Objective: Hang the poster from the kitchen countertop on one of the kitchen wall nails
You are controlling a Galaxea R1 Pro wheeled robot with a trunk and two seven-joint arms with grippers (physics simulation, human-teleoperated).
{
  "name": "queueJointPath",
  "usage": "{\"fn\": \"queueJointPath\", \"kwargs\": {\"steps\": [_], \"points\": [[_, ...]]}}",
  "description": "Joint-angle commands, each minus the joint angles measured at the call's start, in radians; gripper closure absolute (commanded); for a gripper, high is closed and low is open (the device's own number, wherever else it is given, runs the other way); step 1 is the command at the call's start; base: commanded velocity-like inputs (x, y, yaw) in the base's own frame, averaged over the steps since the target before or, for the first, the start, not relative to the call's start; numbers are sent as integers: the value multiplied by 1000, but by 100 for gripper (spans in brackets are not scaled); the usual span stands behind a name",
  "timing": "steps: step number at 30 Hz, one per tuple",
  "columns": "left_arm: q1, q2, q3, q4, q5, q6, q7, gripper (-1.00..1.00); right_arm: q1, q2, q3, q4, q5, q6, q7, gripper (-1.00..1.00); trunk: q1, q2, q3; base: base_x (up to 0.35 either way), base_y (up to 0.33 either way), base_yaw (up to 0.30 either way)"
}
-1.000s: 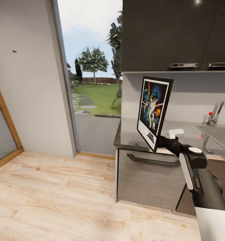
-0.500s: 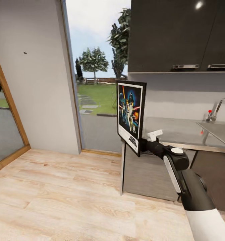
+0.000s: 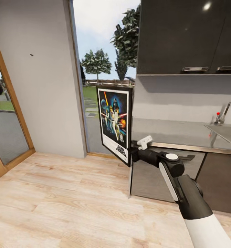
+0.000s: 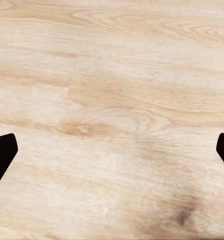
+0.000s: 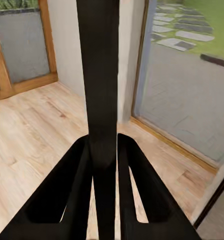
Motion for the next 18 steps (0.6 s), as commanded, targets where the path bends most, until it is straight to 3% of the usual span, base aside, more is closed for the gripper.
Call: {"fn": "queueJointPath", "kwargs": {"steps": [1, 4, 5, 8, 9, 13, 15, 18], "points": [[0, 0, 8, -1, 0, -1, -20, -100, 0, -2, 0, 0, -1, 5, 30, 100, 0, -1, -1, -5, 39, 0], [0, 2, 19, -1, -1, -2, -55, -100, 17, -9, -5, 2, 1, 0, 128, 100, 0, -1, -1, -3, 25, 0], [0, 2, 24, -1, -1, -2, -69, -100, 33, -14, -16, 3, 2, -7, 180, 100, 0, -1, -1, -2, 13, 0], [0, 3, 29, -2, -1, -3, -84, -100, 58, -23, -51, 5, 3, -27, 242, 100, 0, -1, -1, -1, 8, 0], [0, 3, 31, -2, 1, -3, -91, -100, 90, -46, -84, 9, -1, -43, 281, 100, 0, -1, -1, 0, 2, 0], [0, 3, 32, -3, 1, -3, -98, -100, 133, -70, -109, 12, -3, -67, 374, 100, 0, -1, -1, 0, 1, 0], [0, 3, 33, -3, 1, -3, -122, -100, 168, -77, -146, 15, -3, -120, 434, 100, 0, -1, -1, 0, 0, 0], [0, 3, 33, -4, -1, -1, -217, -100, 225, -82, -241, 20, -4, -221, 519, 100, 0, -1, -1, 0, 0, 0]]}}
